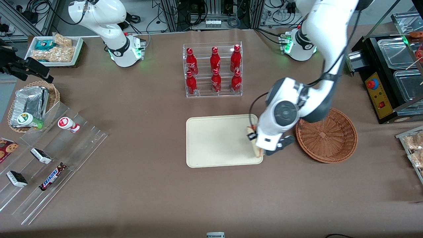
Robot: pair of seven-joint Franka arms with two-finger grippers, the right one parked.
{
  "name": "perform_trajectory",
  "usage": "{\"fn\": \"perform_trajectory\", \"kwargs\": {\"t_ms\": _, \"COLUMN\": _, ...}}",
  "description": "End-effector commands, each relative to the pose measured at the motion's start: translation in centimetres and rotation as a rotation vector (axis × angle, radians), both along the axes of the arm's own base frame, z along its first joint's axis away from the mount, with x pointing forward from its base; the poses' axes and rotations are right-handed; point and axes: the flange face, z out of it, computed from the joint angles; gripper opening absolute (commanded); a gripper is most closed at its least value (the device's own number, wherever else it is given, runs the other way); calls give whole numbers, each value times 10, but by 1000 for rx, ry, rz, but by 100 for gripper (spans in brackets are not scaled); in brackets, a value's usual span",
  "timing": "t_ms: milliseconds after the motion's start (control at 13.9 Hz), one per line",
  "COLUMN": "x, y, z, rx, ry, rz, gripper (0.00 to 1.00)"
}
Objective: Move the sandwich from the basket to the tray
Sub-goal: 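Carry the sandwich with the left gripper over the cream tray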
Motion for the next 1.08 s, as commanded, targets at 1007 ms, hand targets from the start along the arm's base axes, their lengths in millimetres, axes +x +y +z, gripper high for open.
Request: {"fn": "perform_trajectory", "kwargs": {"t_ms": 1007, "x": -42, "y": -124, "z": -59, "rx": -17, "ry": -97, "rz": -156, "gripper": 12}}
